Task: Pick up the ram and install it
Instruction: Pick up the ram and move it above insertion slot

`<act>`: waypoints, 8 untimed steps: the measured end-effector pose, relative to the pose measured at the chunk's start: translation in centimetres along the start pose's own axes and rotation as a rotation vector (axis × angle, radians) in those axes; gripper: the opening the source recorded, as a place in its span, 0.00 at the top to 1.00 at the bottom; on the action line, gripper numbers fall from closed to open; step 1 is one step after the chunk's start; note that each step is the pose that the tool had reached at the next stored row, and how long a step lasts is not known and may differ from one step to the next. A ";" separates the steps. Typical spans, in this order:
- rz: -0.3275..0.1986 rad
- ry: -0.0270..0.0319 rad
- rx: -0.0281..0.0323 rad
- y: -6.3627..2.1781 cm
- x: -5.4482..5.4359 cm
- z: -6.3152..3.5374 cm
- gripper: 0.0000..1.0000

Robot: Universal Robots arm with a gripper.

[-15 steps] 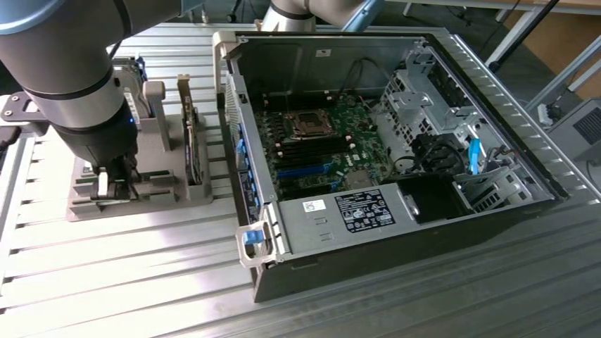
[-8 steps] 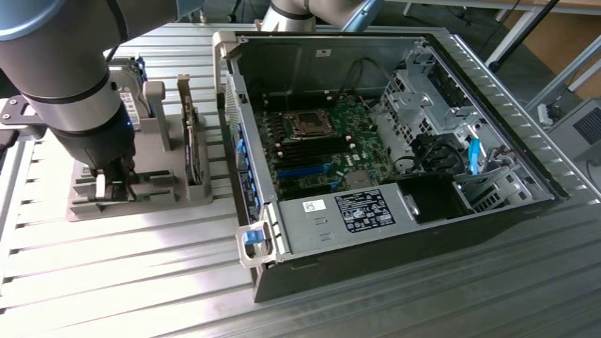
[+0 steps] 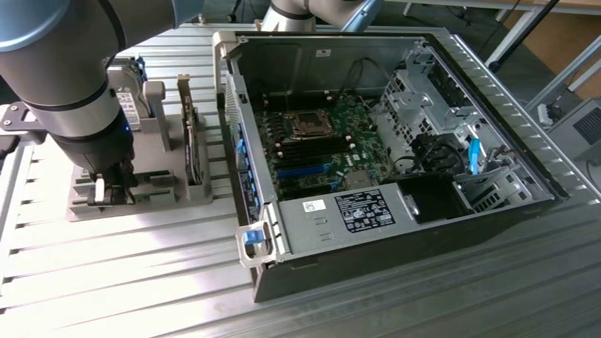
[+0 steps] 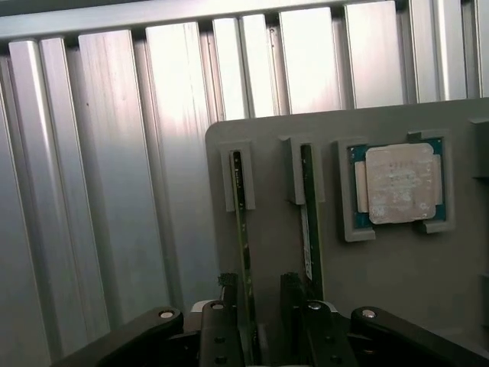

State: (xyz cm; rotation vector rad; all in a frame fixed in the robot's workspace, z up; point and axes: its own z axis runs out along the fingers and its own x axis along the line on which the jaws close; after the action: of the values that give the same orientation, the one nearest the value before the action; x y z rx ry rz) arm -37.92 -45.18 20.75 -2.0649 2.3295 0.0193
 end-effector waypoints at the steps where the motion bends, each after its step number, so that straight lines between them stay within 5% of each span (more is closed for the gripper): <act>1: 0.000 0.0001 -0.0001 0.01 0.0 0.05 0.65; 8: 0.000 0.0000 0.0000 0.02 0.0 0.29 0.66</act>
State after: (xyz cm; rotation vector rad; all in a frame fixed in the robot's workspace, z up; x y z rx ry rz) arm -37.93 -45.18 20.46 -2.0649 2.3295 0.0192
